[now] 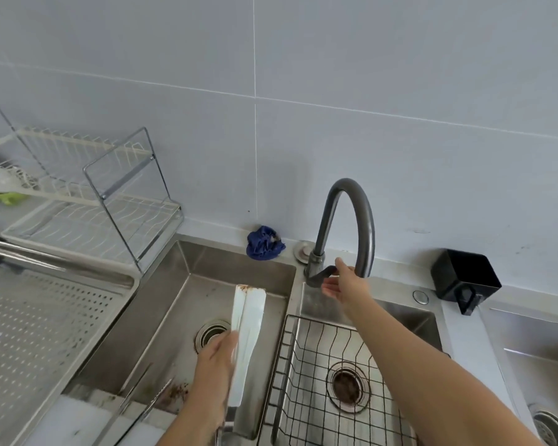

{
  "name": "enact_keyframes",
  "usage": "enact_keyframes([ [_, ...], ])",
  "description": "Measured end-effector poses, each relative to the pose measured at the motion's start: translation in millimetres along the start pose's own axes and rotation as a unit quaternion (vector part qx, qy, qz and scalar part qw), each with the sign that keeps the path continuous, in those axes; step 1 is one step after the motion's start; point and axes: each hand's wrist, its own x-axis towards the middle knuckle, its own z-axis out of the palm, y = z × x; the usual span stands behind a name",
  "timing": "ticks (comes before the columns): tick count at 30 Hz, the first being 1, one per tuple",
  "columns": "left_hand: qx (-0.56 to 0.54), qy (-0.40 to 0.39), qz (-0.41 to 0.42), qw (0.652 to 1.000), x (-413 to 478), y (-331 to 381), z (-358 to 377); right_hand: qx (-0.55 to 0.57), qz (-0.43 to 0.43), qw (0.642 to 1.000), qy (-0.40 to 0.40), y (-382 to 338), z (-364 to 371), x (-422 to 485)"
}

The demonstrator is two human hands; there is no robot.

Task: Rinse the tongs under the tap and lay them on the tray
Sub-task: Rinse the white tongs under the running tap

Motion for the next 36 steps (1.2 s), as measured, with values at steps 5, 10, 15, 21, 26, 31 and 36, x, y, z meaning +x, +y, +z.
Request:
enact_keyframes([
  [5, -0.039, 0.015, -0.005, 0.999, 10.8, 0.0, 14.7, 0.059, 0.035, 0.996, -0.061, -3.1, -2.7, -0.3],
  [10, -0.049, 0.048, -0.015, 0.998, 16.3, -2.2, 27.0, 0.046, 0.037, 0.995, -0.085, -3.6, -0.8, 2.0],
  [15, -0.049, 0.075, -0.009, 0.996, 13.6, 2.4, 36.0, 0.044, 0.032, 0.994, -0.09, -5.7, -4.9, 0.1],
  [21, -0.055, 0.098, -0.012, 0.994, 7.2, 8.8, 42.9, 0.055, 0.048, 0.995, -0.071, -12.4, -6.2, -1.9],
  [26, -0.039, 0.09, 0.009, 0.995, -2.8, 13.3, 44.6, 0.087, 0.052, 0.993, -0.067, -9.6, -3.1, -5.7],
  [31, -0.031, 0.082, 0.027, 0.996, -13.1, 14.6, 44.6, 0.094, 0.052, 0.993, -0.054, -4.2, -1.7, -6.6],
  [36, -0.044, 0.068, 0.026, 0.996, -17.7, 14.3, 43.0, 0.109, 0.058, 0.991, -0.056, -0.3, 1.5, -5.8],
])
